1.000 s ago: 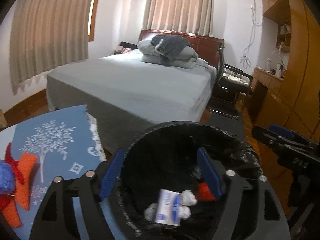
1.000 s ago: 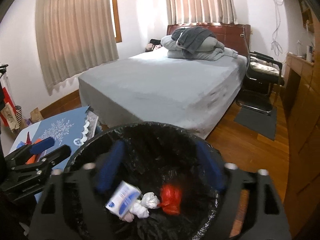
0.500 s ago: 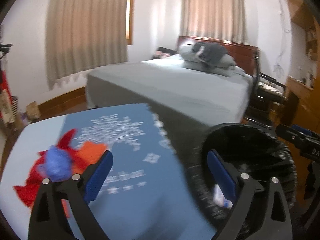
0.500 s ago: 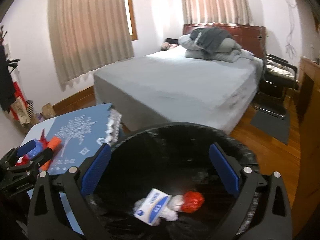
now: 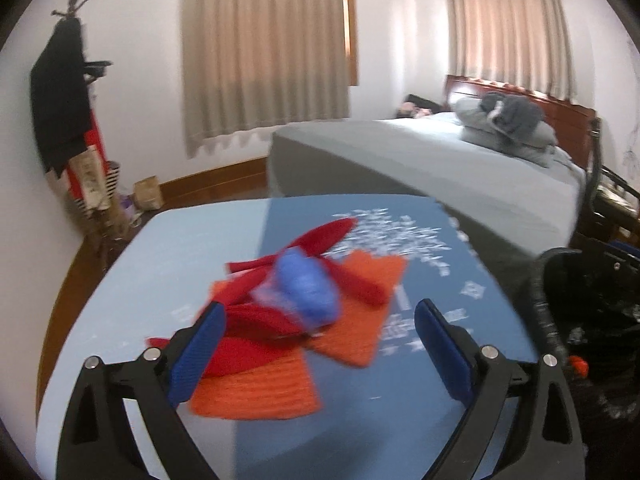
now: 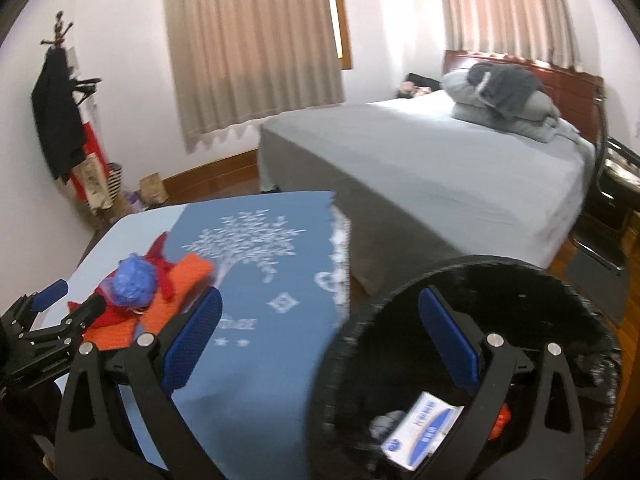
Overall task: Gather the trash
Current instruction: 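Move both open tools back to the trash pile on the cloth, then grasp the red cloth with the left tool while the right tool grasps the blue plastic bag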
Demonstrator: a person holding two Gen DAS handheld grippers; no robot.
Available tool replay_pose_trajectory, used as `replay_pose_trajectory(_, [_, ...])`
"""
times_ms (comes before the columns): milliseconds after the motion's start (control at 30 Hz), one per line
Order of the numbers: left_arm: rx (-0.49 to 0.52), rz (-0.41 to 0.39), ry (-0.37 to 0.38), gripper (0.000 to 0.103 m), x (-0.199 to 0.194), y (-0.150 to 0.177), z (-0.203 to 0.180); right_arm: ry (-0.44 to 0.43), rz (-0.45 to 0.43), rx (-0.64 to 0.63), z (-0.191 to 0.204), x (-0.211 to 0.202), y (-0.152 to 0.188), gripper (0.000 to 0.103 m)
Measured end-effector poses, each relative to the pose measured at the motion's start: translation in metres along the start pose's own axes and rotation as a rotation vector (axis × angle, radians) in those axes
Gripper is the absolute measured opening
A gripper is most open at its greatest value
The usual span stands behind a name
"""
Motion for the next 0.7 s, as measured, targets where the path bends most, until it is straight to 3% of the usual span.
replay_pose_trajectory(367, [-0.068, 0.063, -0.128, 0.093, 0.033, 0.025, 0.08, -0.081, 0.053, -0.062, 0.063, 0.047, 0.007, 0.096])
replay_pose_trajectory(700, [-0.099, 0.12, -0.113, 0.086, 0.055, 0.042, 0.096, -0.126, 0.091, -0.099, 0.1, 0.075, 0.014, 0.096])
Point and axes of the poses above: each gripper's, at about its wrist camera, not at the fingertips, and x roughly the way its jaws point, z to its left, y to its underside, the point moved 10 cm from there along x, roughly the way its jaws point, and after that the axes turned 10 degrees about -y, right-handed, at the moved point
